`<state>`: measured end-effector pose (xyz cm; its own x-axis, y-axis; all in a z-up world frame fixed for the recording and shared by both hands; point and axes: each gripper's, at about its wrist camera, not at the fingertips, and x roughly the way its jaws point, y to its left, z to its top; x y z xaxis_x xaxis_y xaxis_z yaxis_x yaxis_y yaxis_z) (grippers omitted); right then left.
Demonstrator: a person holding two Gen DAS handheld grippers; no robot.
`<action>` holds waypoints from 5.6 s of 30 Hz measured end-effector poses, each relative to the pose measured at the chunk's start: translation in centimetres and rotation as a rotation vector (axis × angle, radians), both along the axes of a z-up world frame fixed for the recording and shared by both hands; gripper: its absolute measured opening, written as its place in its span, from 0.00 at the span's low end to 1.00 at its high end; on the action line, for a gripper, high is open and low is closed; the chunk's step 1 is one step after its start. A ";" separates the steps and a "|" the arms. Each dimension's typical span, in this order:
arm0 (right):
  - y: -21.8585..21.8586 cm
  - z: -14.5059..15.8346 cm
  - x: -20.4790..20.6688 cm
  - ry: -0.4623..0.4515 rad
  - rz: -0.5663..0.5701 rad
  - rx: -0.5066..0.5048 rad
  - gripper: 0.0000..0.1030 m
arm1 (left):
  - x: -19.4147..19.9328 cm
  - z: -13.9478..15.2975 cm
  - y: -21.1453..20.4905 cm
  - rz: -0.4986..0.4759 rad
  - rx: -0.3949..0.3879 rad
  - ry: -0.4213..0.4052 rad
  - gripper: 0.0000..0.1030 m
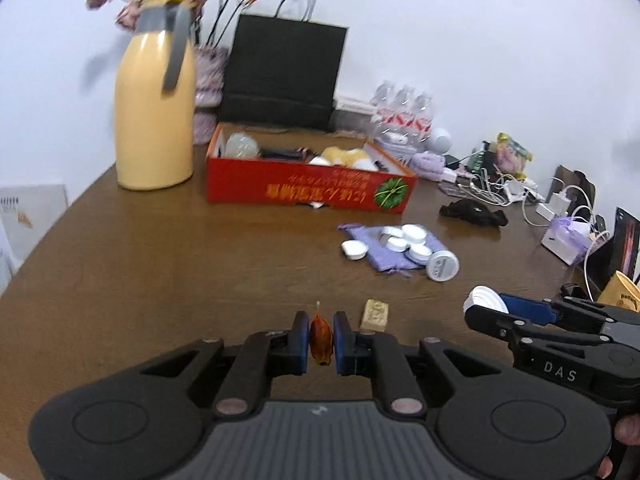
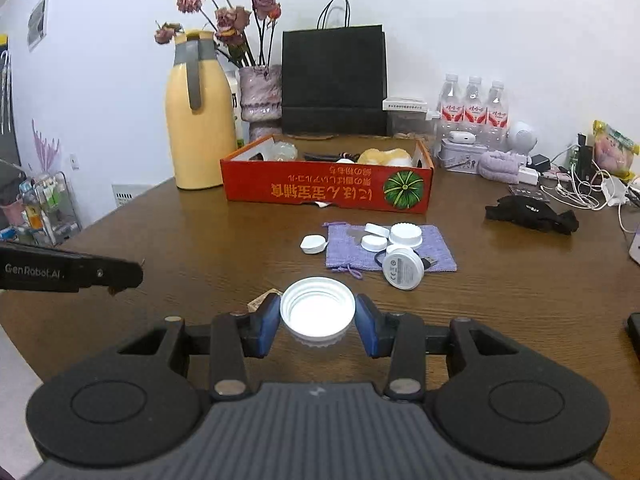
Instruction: Organize objects
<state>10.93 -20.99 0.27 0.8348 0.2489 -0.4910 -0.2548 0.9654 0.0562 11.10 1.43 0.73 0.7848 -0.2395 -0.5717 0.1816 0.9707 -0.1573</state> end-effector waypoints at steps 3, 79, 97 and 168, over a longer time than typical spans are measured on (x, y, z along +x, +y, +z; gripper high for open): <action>-0.6 -0.2 0.0 -0.001 -0.017 0.016 0.40 | 0.4 -0.1 -0.2 0.000 0.003 0.008 0.11; -10.4 -1.1 12.2 0.121 0.203 0.040 0.82 | 7.1 -4.8 -9.9 0.016 0.195 0.072 0.53; -7.8 -2.4 12.8 0.118 0.200 0.031 0.10 | 7.4 -5.0 -8.5 0.102 0.130 0.080 0.19; -8.3 6.1 16.0 -0.034 0.098 0.061 0.04 | 19.2 6.1 -2.5 -0.104 0.037 -0.144 0.19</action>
